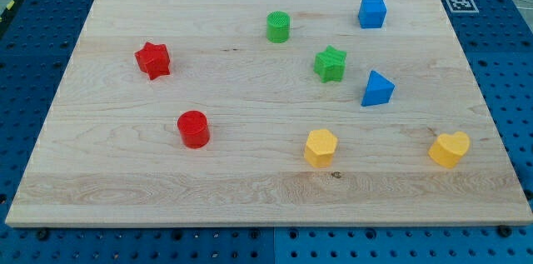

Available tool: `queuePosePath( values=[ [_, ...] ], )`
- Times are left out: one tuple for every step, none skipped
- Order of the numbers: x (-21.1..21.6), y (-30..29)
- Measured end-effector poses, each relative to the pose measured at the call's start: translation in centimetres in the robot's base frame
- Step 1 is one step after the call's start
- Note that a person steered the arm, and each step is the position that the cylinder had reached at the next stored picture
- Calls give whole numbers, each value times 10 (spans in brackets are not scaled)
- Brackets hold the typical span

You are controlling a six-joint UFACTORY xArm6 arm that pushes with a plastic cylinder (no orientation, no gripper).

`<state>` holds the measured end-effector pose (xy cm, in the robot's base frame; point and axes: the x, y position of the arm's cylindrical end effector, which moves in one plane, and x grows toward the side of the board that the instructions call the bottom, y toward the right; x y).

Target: Move your arm below blue triangle vertically

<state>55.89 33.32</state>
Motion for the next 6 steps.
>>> queuePosePath(
  values=[
    [18,-26],
    [20,-31],
    [28,-44],
    [31,-49],
    [31,-49],
    [34,-49]
  ],
)
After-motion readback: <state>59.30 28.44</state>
